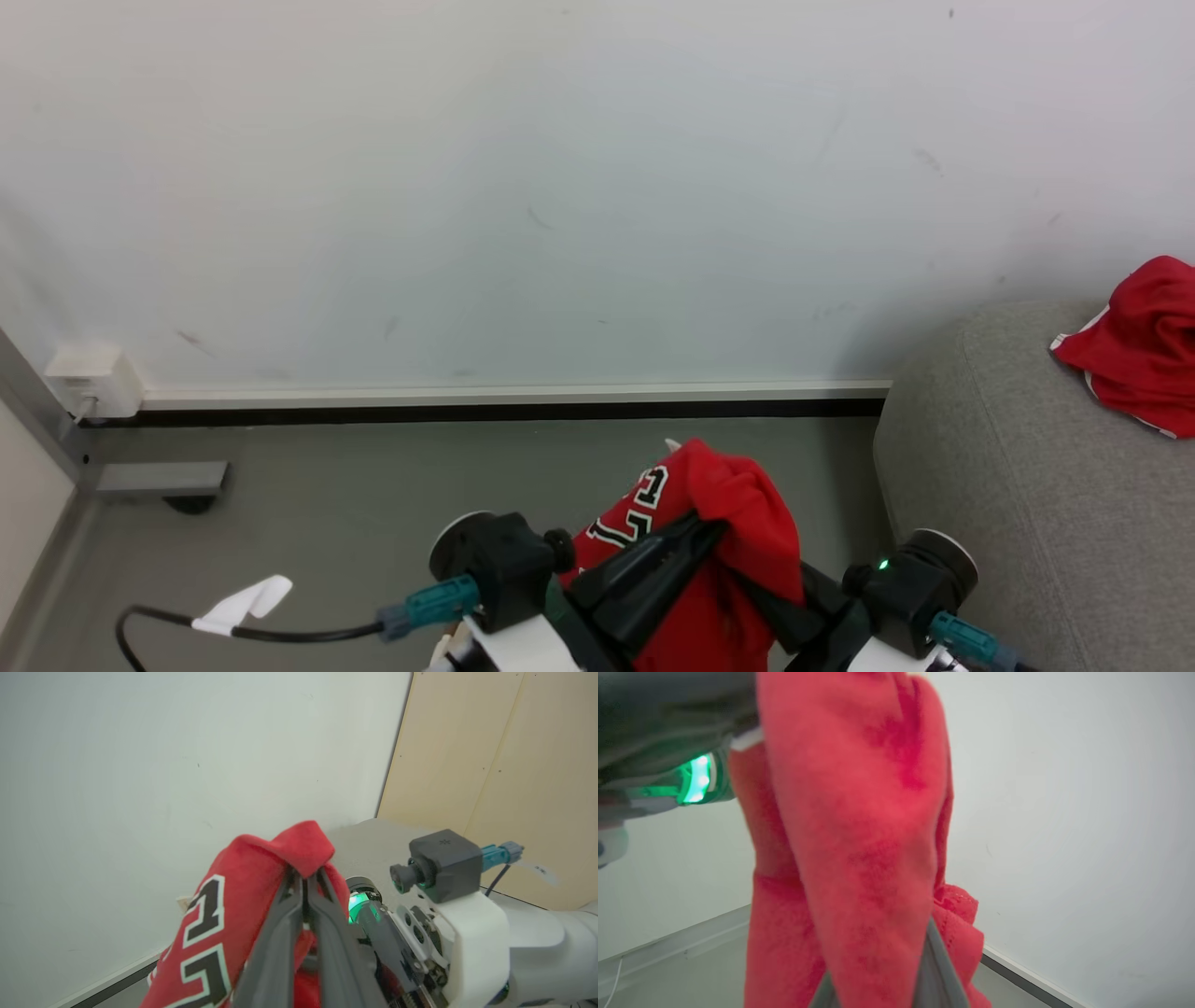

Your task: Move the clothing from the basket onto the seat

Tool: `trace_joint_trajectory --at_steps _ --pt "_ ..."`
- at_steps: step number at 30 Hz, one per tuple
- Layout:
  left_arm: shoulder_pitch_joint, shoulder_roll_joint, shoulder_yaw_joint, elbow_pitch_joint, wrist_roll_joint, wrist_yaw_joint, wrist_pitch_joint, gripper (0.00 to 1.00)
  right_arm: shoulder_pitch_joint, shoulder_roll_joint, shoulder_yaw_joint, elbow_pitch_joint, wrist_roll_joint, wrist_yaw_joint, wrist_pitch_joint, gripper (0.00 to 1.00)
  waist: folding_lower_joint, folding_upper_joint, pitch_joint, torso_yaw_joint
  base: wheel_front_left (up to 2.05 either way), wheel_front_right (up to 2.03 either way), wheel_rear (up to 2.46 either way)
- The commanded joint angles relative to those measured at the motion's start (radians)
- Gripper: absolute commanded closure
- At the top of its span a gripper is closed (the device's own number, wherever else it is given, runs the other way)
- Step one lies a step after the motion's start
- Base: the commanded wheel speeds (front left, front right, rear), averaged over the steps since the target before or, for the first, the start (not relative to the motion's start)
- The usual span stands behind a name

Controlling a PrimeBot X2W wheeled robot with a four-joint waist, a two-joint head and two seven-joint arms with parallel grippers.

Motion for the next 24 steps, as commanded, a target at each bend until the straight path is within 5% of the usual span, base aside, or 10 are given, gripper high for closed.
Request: trace_joint_trajectory --at_steps 1,2,4,5,6,24 --pt "-0.004 0.004 0.006 0.007 0.001 0.004 -0.01 1.0 0.003 -0.004 -0.006 -0.002 0.016 -0.003 0.001 1.0 -0.0001 0.0 0.001 -0.005 0.0 0.0 0.0" --pt "-0.001 0.004 0.011 0.015 0.008 0.011 -0.02 0.95 0.007 -0.006 -0.013 -0.001 0.02 -0.003 0.001 1.0 -0.0001 0.0 0.002 -0.008 0.0 0.0 0.0" --pt "0.006 0.008 0.015 0.037 0.019 0.019 -0.036 0.56 0.011 -0.011 -0.026 -0.001 0.026 -0.003 0.001 1.0 -0.0001 0.0 0.005 -0.016 0.0 0.0 0.0" --pt "0.009 0.008 0.016 0.045 0.022 0.02 -0.043 0.35 0.013 -0.013 -0.032 0.001 0.029 -0.003 0.001 1.0 -0.0001 0.0 0.007 -0.021 0.0 0.0 0.0" --pt "0.012 0.008 0.018 0.055 0.023 0.022 -0.051 0.03 0.014 -0.015 -0.038 0.001 0.029 -0.003 0.001 1.0 -0.0001 0.0 0.008 -0.027 0.0 0.0 0.0" --pt "0.015 -0.021 -0.03 0.228 0.078 0.021 -0.168 0.0 0.032 -0.061 -0.19 -0.049 -0.01 -0.003 0.001 1.0 -0.0001 0.0 0.061 -0.253 0.0 0.0 0.0"
